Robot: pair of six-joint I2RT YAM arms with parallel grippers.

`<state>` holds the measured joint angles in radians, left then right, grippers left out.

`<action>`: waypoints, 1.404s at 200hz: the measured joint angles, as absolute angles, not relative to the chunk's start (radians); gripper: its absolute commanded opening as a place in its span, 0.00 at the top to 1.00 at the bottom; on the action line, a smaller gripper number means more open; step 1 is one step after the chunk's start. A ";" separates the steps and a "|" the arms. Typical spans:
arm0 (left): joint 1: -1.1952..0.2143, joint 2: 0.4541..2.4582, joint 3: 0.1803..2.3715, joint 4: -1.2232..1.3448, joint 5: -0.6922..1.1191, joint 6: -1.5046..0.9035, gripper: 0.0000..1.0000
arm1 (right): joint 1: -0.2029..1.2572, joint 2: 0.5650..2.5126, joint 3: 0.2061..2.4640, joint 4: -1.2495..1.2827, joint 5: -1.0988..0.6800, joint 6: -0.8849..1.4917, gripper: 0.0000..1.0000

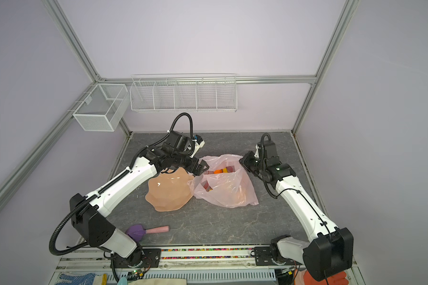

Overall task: Place the fruits into the plastic bag
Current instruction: Pick up the plastic bag from the center of the table.

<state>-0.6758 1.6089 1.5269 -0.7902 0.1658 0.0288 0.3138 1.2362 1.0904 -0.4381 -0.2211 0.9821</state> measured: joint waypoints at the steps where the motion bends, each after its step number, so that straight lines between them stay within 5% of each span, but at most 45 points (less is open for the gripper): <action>1: -0.675 1.610 1.527 -0.791 0.164 0.029 0.00 | 0.314 1.236 1.090 -0.438 -0.221 0.982 0.93; 15: -0.674 1.639 1.529 -0.799 0.141 0.039 0.02 | 0.314 1.235 1.090 -0.439 -0.220 0.982 0.93; 30: -0.674 1.674 1.545 -0.817 0.125 0.046 0.14 | 0.314 1.234 1.090 -0.441 -0.219 0.982 0.93; 61: -0.674 1.747 1.604 -0.843 0.126 0.077 0.59 | 0.314 1.231 1.090 -0.442 -0.213 0.979 0.93; 76: -0.674 1.766 1.615 -0.848 0.132 0.081 0.91 | 0.314 1.227 1.090 -0.445 -0.209 0.978 0.92; 86: -0.674 1.771 1.618 -0.852 0.136 0.085 1.00 | 0.314 1.224 1.092 -0.450 -0.208 0.971 0.89; 104: -0.672 1.769 1.619 -0.854 0.151 0.086 1.00 | 0.313 1.222 1.110 -0.476 -0.201 0.947 0.77; 132: -0.660 1.756 1.619 -0.853 0.186 0.083 1.00 | 0.307 1.222 1.190 -0.552 -0.186 0.837 0.34; 149: -0.654 1.747 1.619 -0.853 0.211 0.080 1.00 | 0.307 1.224 1.273 -0.606 -0.181 0.733 0.20; 197: -0.652 1.743 1.620 -0.851 0.267 0.064 1.00 | 0.339 1.273 1.539 -0.696 -0.339 0.405 0.13; 281: -0.646 1.744 1.633 -0.851 0.312 0.053 1.00 | 0.711 1.615 1.737 -0.951 -0.387 0.004 0.12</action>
<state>-0.6460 1.7435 1.6333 -0.8509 0.3119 0.0532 0.7109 1.6146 1.7374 -0.9508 -0.3870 0.0040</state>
